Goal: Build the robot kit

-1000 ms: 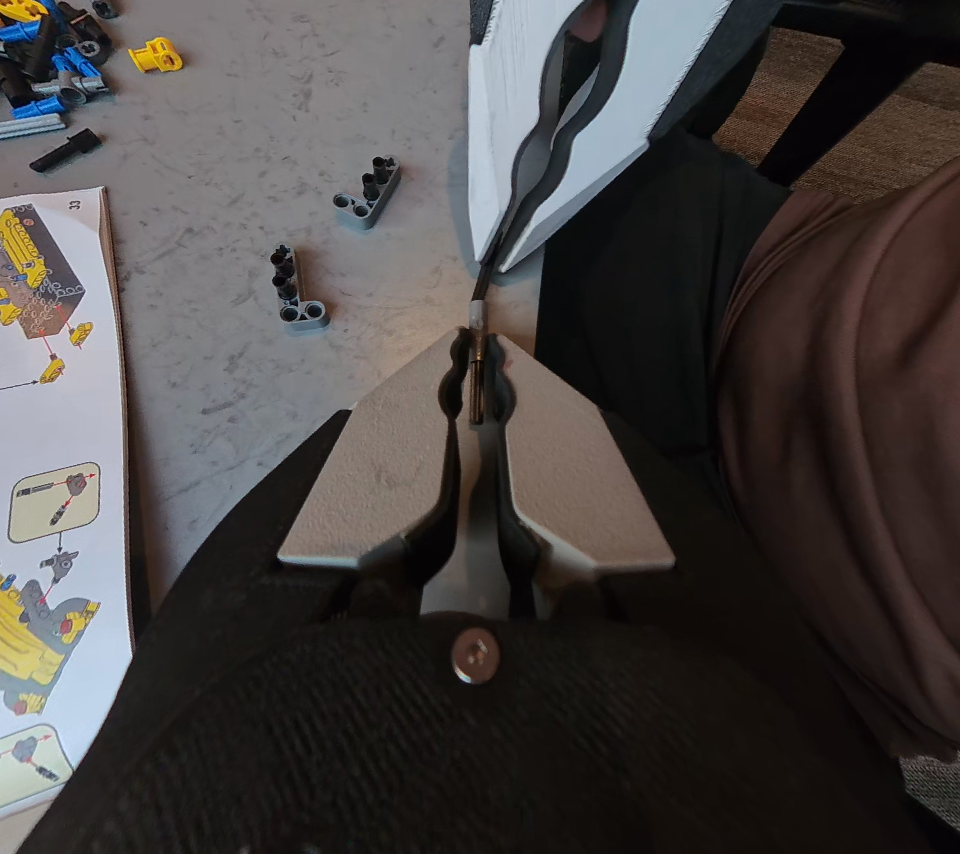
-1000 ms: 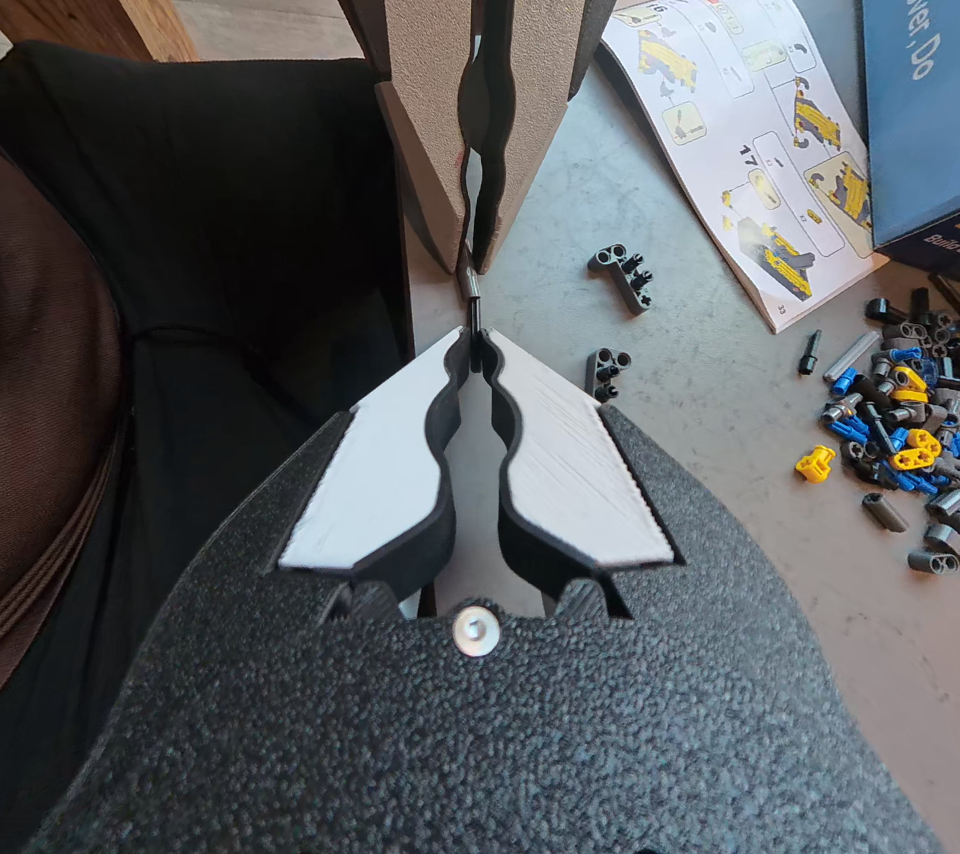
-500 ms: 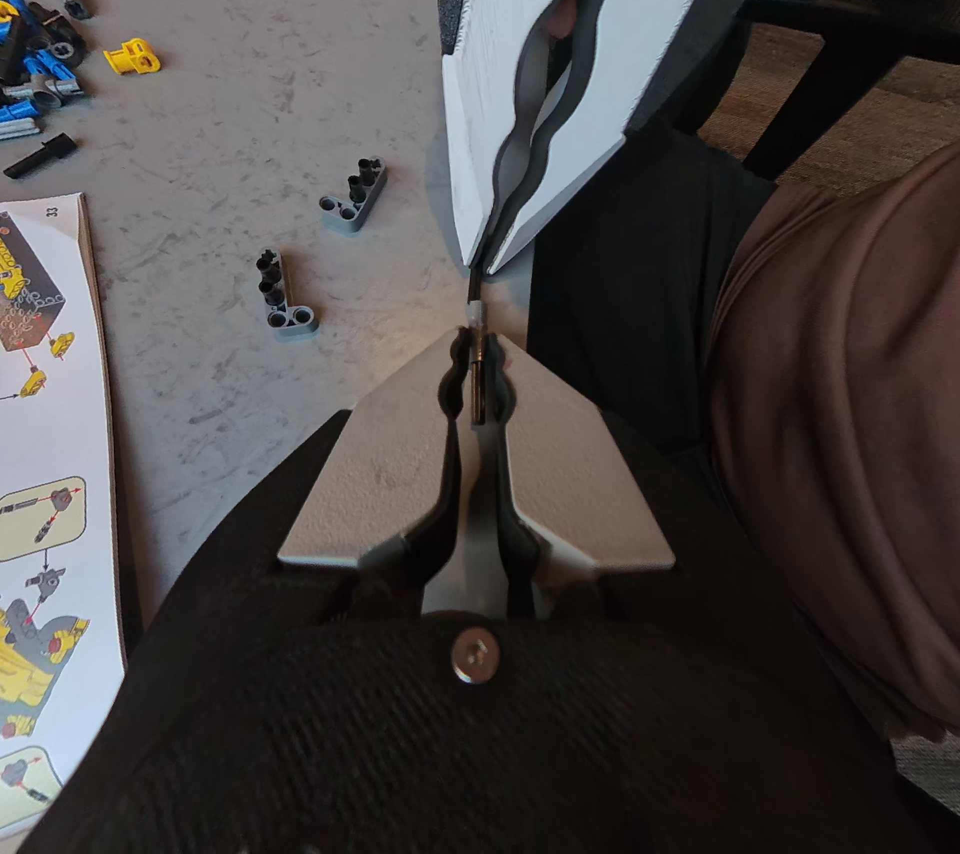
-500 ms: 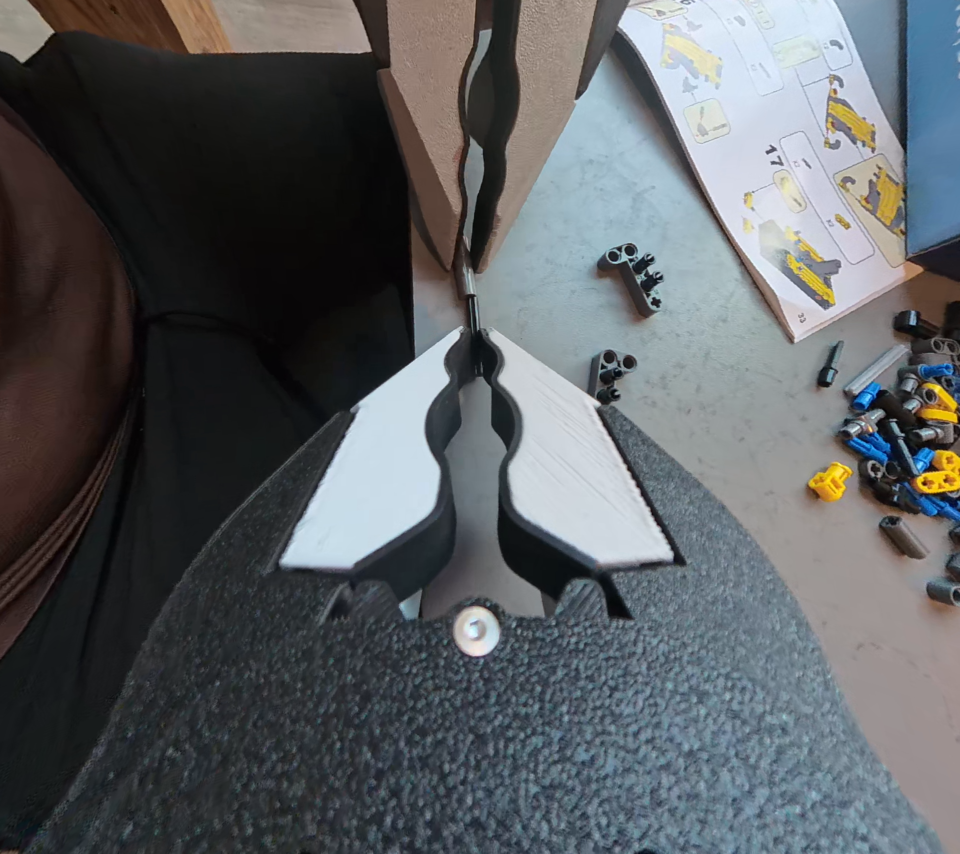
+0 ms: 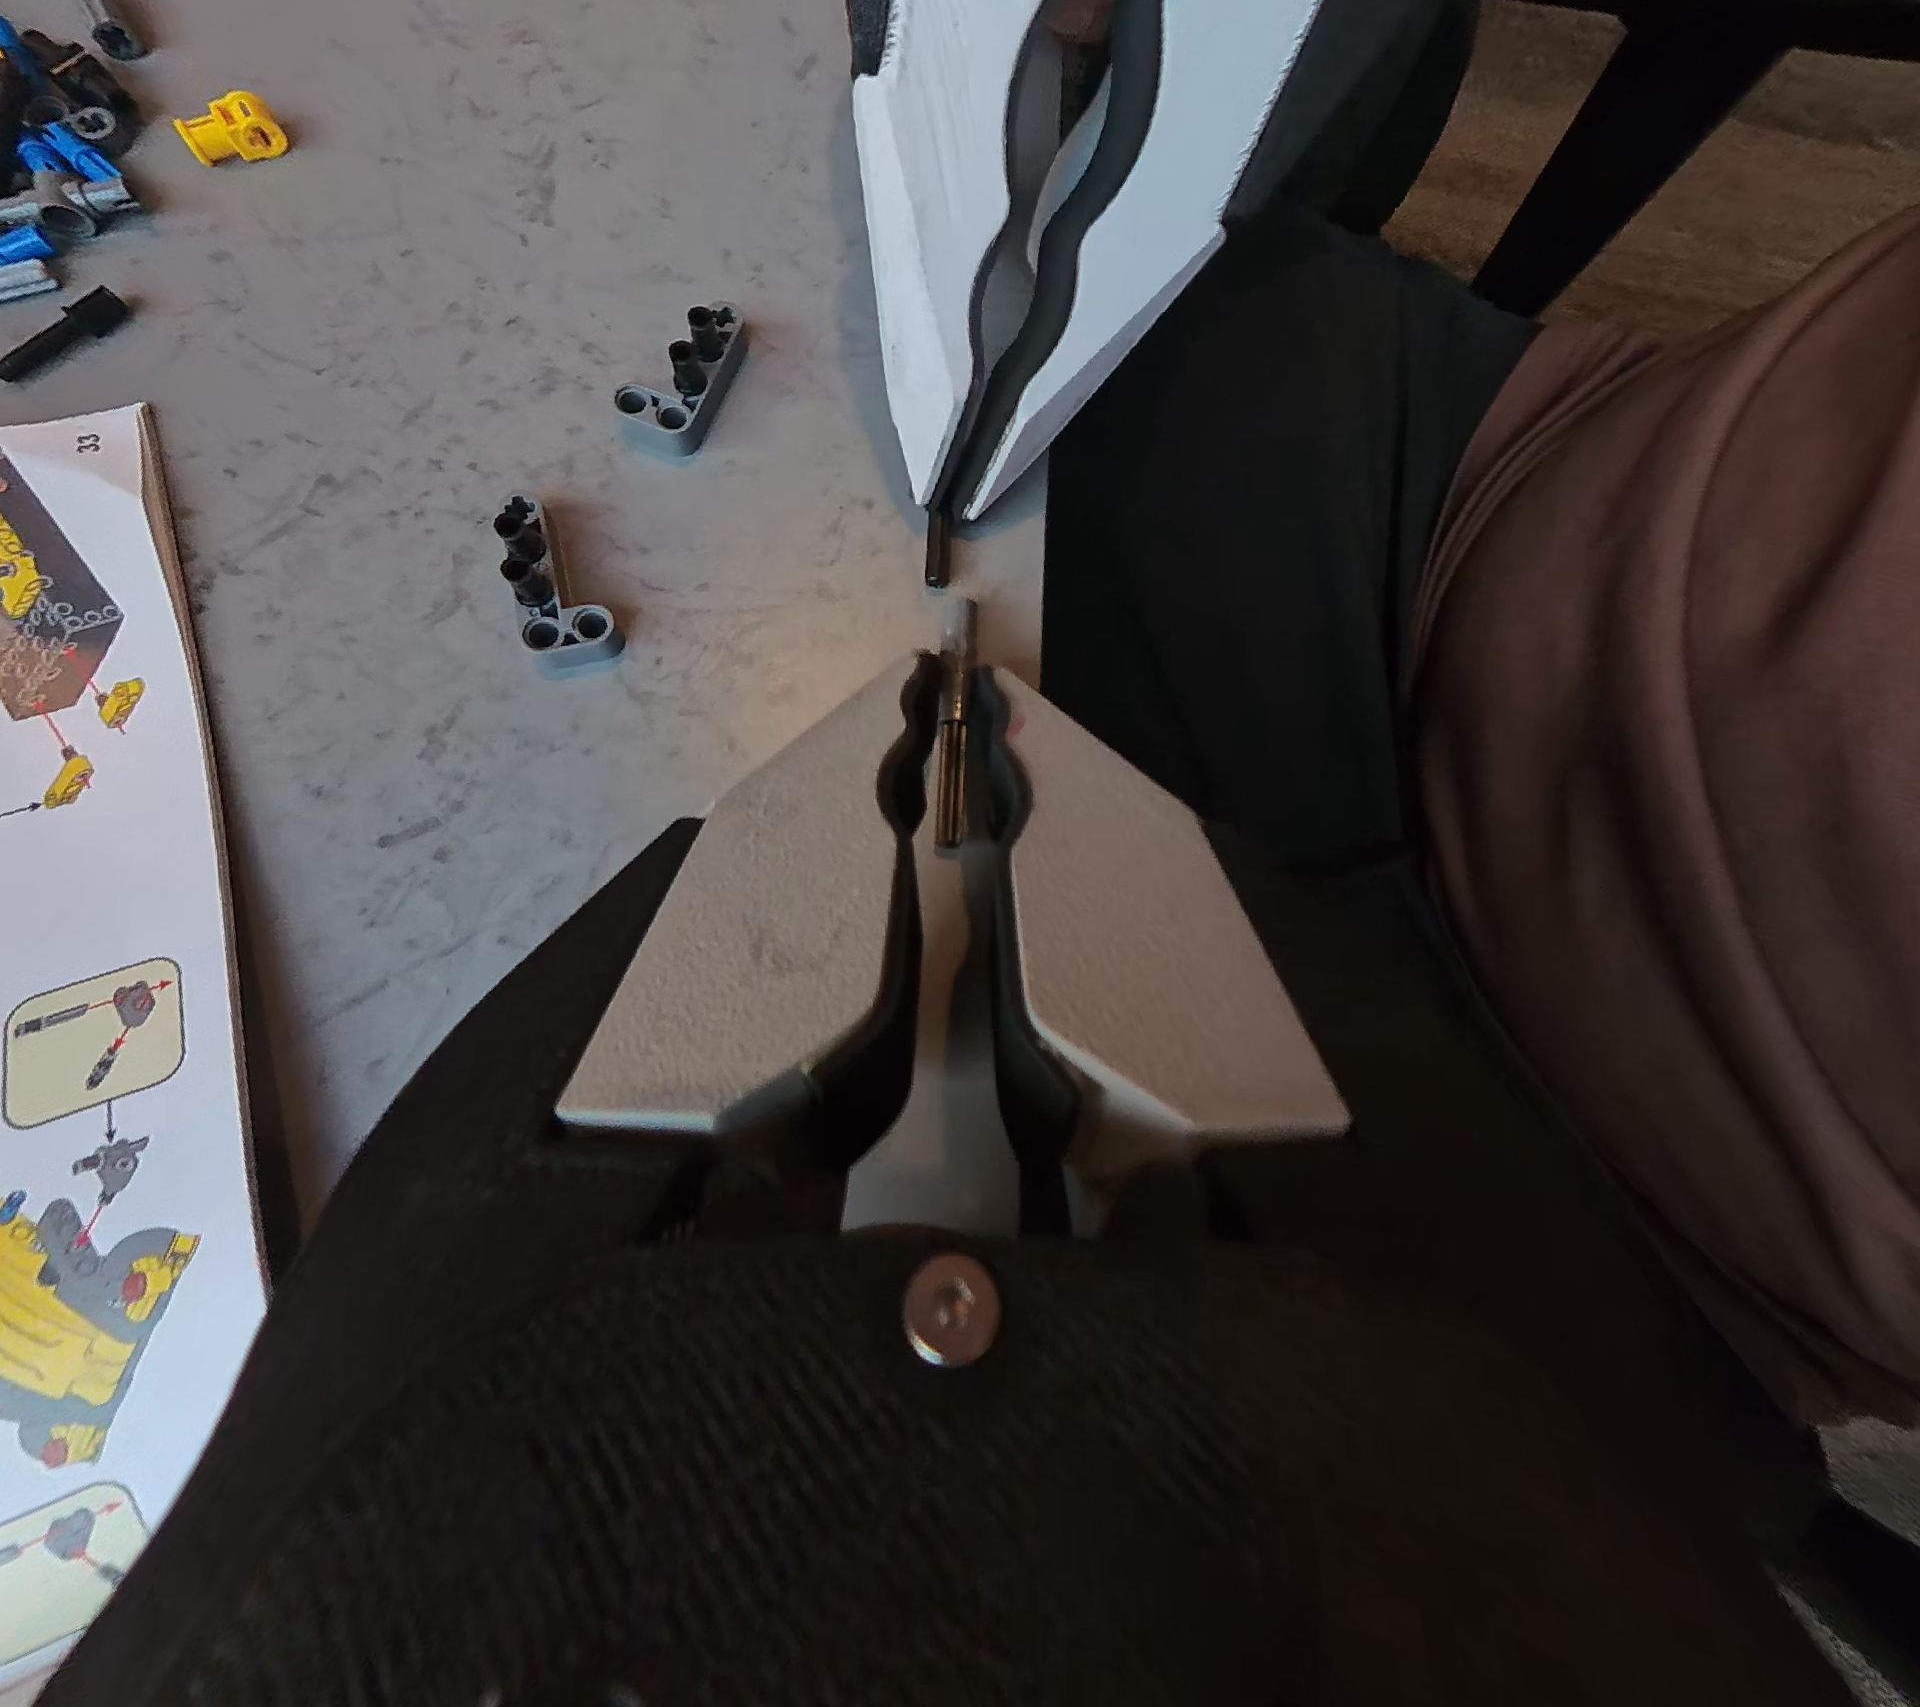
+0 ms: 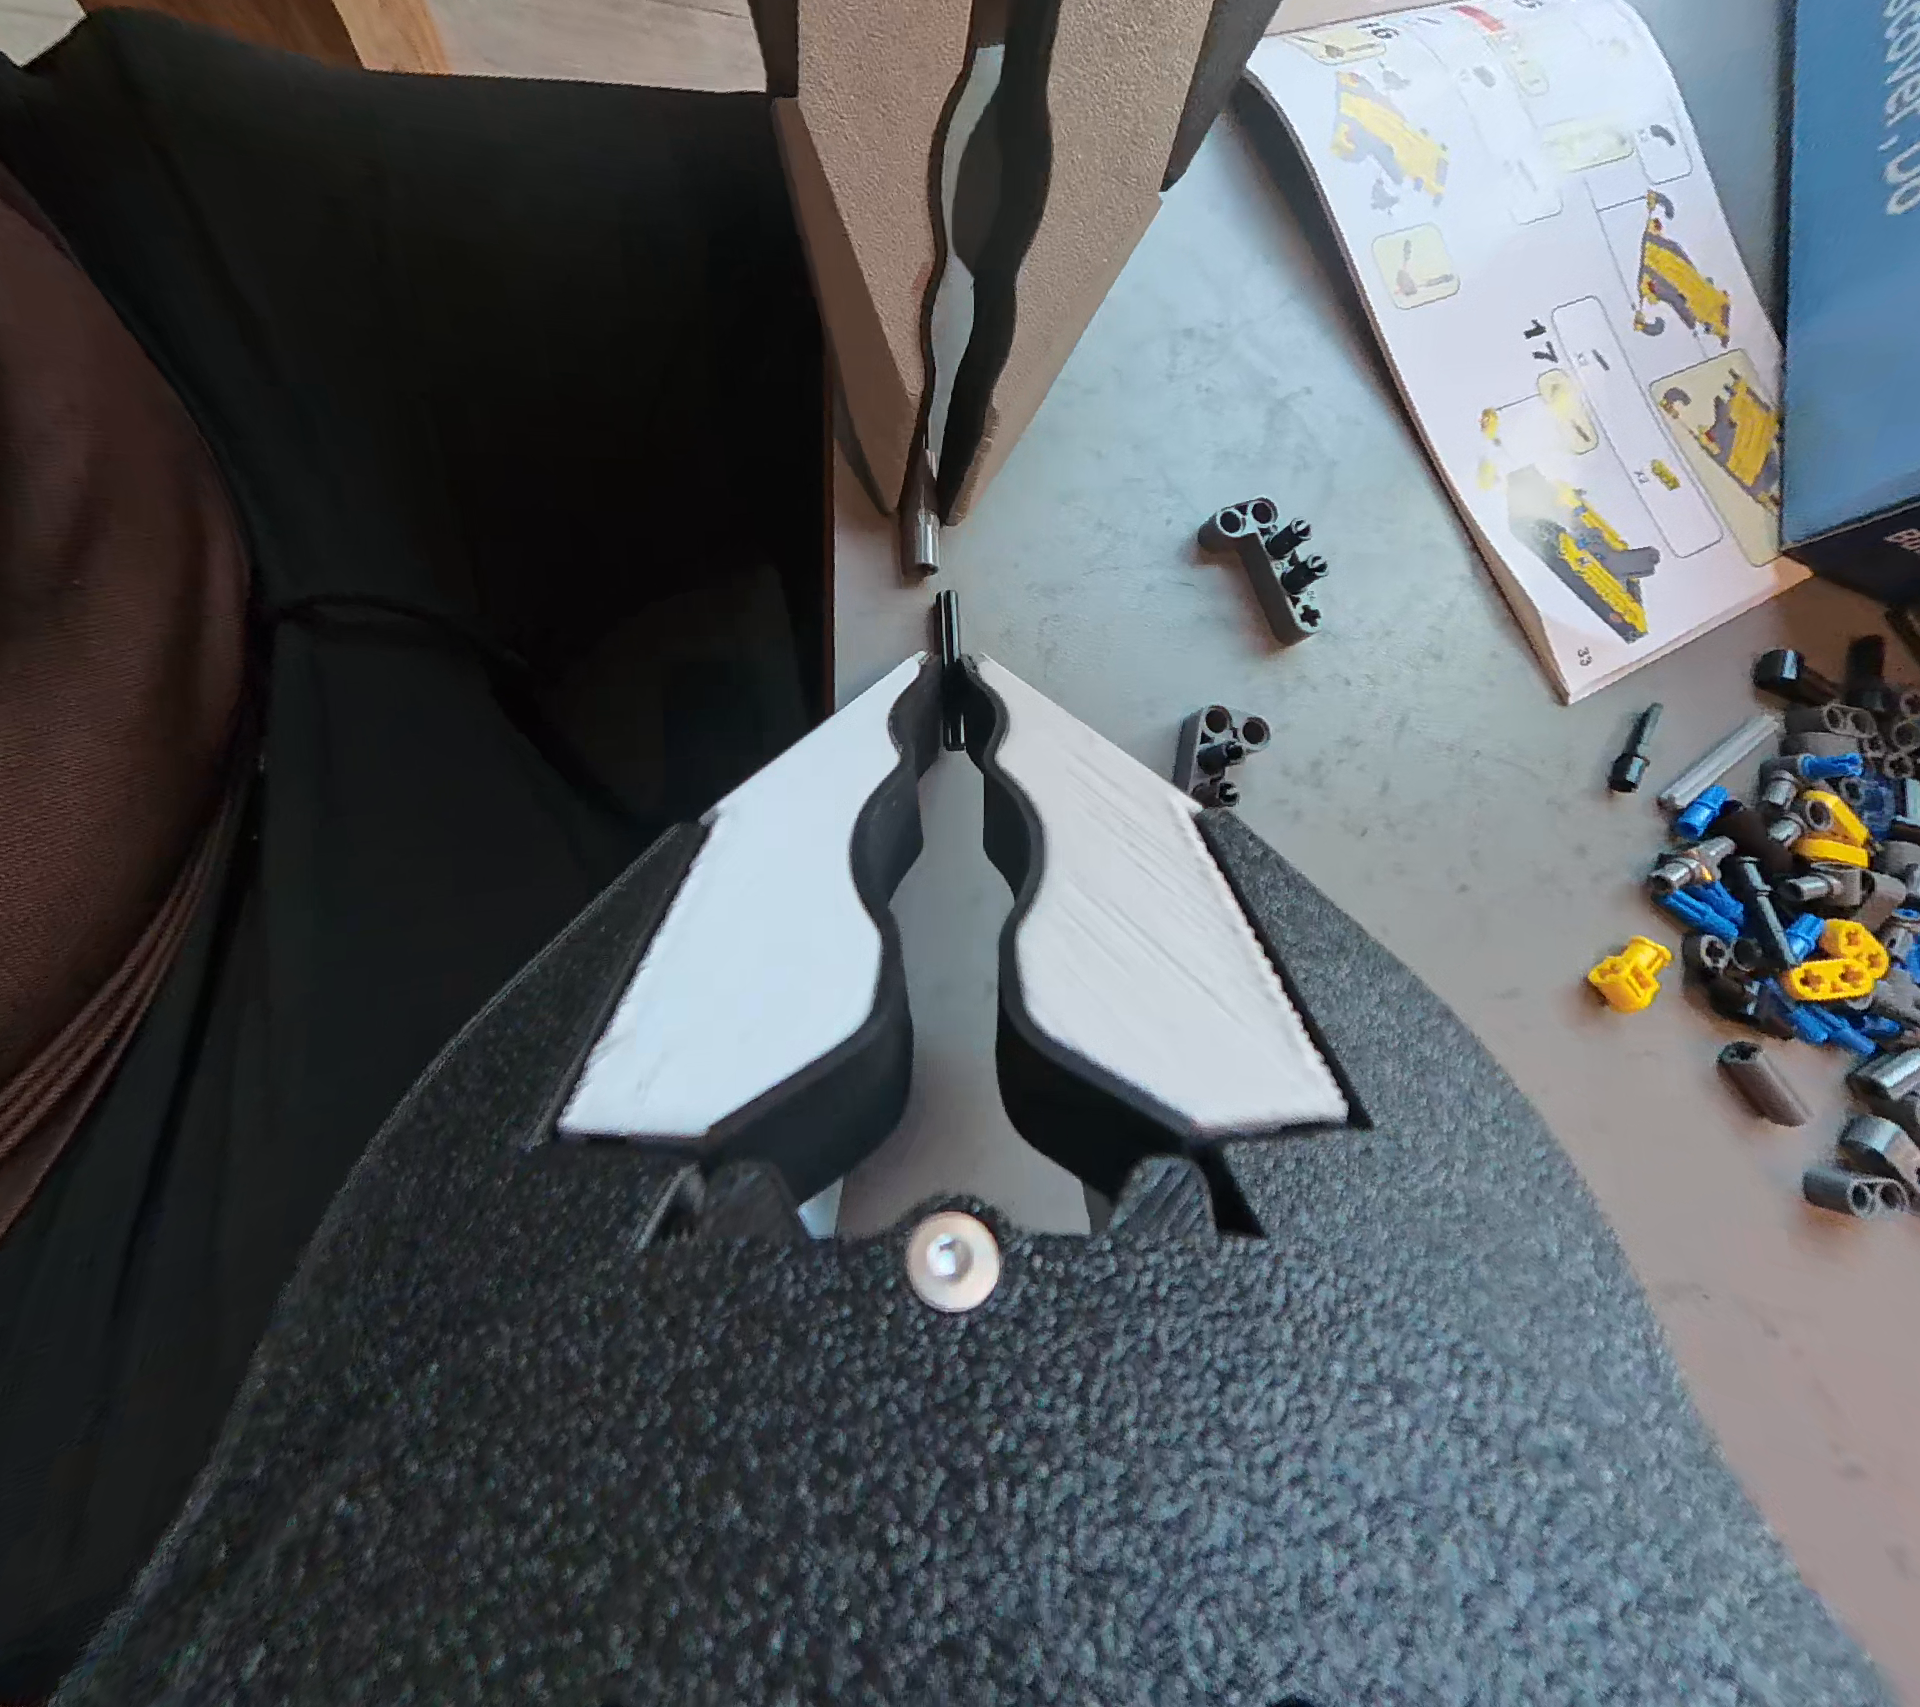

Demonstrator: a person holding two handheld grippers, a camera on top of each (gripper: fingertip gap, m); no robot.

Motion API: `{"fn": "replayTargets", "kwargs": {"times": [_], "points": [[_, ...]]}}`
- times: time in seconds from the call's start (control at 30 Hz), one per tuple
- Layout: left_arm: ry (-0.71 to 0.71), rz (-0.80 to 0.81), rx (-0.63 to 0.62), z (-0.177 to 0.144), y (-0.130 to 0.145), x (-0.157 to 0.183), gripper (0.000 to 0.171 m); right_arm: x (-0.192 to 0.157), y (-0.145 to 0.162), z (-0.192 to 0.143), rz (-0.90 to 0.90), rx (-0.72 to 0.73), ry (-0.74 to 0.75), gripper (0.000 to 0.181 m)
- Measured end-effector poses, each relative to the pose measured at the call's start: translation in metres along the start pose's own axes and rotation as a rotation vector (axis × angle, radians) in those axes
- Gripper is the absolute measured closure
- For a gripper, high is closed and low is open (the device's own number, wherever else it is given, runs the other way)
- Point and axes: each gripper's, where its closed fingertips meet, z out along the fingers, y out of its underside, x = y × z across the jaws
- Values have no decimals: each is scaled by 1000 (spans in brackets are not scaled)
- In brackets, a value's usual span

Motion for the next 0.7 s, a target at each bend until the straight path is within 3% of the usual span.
{"fn": "replayTargets", "kwargs": {"times": [0.27, 0.7], "points": [[-27, 82, -5, -1, 1, 1, 169, -4, -2, 0, 118, 7, -65, 178], [-25, 105, -6, -1, 1, 1, 169, -8, -2, 3, 154, 2, -107, 178]]}}
